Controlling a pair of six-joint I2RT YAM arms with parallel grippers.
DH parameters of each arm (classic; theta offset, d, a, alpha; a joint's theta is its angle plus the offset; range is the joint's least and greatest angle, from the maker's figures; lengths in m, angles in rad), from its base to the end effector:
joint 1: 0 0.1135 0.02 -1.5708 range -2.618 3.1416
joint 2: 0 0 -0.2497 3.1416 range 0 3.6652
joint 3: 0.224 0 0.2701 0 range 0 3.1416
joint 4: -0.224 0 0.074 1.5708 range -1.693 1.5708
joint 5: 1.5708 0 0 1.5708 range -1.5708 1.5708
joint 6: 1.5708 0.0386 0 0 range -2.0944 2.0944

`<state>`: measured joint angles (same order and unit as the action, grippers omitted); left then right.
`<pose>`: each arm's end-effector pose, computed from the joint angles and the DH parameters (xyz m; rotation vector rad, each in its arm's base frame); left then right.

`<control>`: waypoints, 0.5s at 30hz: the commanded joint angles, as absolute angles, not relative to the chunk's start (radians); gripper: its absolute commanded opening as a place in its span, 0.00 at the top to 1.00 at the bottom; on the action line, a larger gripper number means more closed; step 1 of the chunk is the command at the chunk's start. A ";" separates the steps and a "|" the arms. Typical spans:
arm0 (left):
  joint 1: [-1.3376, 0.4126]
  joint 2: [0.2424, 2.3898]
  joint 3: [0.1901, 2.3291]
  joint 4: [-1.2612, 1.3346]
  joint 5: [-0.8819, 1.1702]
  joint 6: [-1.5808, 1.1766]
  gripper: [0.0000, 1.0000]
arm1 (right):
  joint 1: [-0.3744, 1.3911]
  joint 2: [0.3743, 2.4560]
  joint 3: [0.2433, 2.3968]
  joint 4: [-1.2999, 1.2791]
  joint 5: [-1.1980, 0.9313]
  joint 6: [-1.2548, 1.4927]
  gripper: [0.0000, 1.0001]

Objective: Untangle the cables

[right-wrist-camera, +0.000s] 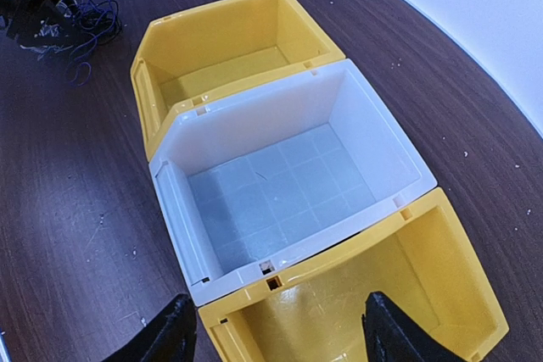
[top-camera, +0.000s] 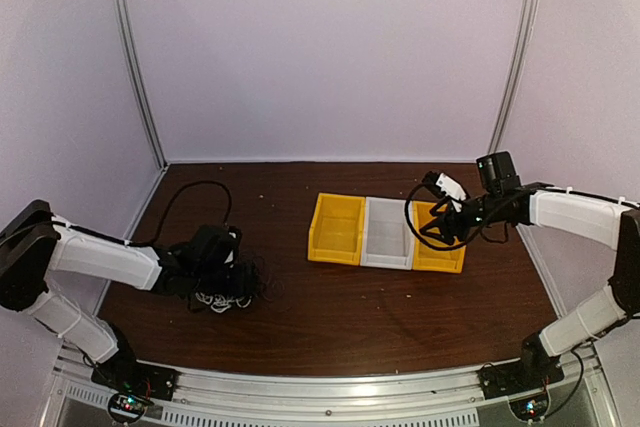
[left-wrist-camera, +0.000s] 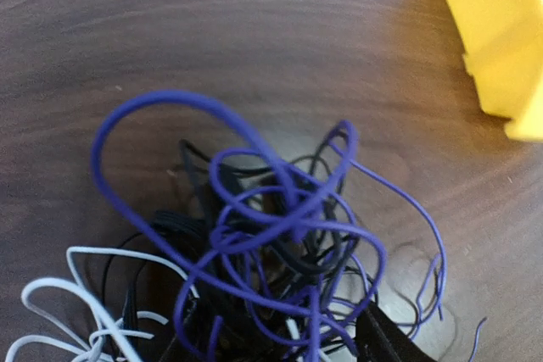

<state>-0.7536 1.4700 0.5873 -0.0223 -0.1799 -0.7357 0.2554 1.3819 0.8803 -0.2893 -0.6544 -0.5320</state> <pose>0.2072 -0.1849 0.1085 -0.0556 2.5031 -0.4205 0.2906 0.1001 0.2104 -1.1367 1.9299 0.6200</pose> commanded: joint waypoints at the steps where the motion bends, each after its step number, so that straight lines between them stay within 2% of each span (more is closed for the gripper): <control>1: -0.894 1.415 0.512 0.151 -0.148 -0.764 0.39 | 0.255 1.403 0.908 -0.301 -0.669 -0.543 0.32; 4: -0.969 1.411 0.514 0.184 -0.126 -0.702 0.38 | 0.256 1.410 0.912 -0.302 -0.665 -0.544 0.32; 11: -1.015 1.283 0.630 -0.057 -0.205 -0.623 0.17 | 0.259 1.421 0.913 -0.307 -0.654 -0.546 0.32; 15: -1.015 1.185 0.705 -0.225 -0.292 -0.607 0.11 | 0.259 1.418 0.916 -0.317 -0.655 -0.552 0.32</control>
